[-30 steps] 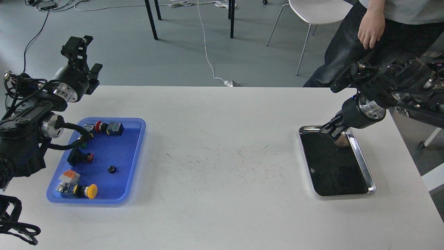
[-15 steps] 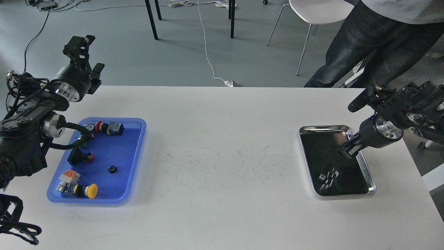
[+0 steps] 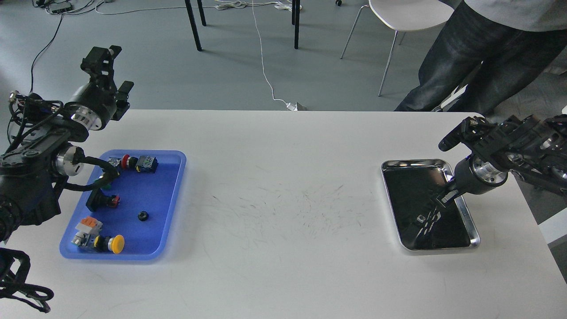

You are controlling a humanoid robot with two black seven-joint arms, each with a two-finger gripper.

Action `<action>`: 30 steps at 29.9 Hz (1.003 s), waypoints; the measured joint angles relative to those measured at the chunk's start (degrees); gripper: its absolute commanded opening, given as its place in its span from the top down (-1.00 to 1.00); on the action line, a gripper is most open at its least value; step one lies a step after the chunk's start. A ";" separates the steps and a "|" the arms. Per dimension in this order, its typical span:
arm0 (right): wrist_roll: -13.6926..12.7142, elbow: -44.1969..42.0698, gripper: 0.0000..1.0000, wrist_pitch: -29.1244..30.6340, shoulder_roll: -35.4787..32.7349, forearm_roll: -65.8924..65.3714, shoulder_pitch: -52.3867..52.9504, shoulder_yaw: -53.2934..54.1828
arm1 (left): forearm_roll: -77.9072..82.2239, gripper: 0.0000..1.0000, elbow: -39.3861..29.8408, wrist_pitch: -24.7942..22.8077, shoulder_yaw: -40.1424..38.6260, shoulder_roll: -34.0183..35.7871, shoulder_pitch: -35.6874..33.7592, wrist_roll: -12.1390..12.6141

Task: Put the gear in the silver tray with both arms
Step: 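Lower the gear into the silver tray and open the right gripper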

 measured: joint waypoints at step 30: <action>0.00 -9.83 0.14 -0.21 5.51 1.05 -2.04 1.53 | -0.08 -0.97 -0.17 -0.50 -0.08 0.81 0.09 0.00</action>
